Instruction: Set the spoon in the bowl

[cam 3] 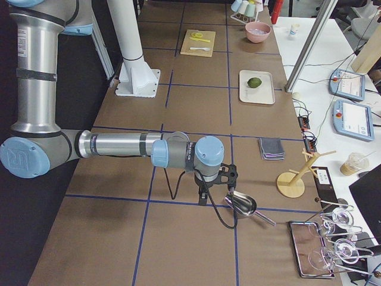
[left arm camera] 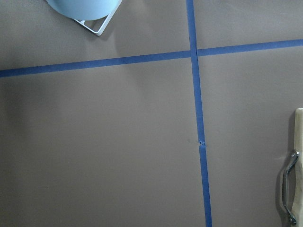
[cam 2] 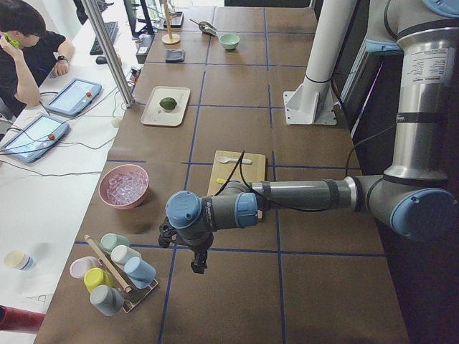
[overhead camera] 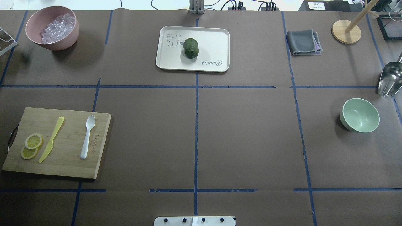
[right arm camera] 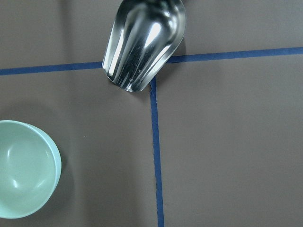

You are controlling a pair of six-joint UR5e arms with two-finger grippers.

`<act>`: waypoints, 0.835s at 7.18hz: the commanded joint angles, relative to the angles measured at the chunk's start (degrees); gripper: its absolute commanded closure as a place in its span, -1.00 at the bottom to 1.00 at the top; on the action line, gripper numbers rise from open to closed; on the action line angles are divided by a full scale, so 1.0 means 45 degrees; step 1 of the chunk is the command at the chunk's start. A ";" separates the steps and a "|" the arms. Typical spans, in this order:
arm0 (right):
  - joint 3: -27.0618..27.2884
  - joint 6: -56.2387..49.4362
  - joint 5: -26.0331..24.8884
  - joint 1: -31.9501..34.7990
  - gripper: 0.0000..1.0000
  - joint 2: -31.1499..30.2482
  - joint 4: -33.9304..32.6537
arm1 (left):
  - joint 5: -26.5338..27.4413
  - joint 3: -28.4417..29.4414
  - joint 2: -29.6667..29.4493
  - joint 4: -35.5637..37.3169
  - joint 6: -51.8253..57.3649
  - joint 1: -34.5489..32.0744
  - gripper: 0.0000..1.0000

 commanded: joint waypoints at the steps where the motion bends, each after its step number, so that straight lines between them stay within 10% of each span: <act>1: 0.0080 0.0174 0.0317 -0.0020 -1.00 0.0457 -0.0021 | -0.0021 -0.0065 0.0000 -0.0015 0.0008 0.0000 -1.00; 3: 0.0468 0.1142 0.0281 -0.1166 -1.00 0.0186 0.0792 | -0.0021 -0.0163 -0.0020 -0.0015 0.0008 0.0000 -1.00; 6: 0.0296 0.6977 -0.0477 -0.4034 -1.00 -0.0827 0.6387 | -0.0021 -0.0202 -0.0020 -0.0015 0.0008 0.0000 -1.00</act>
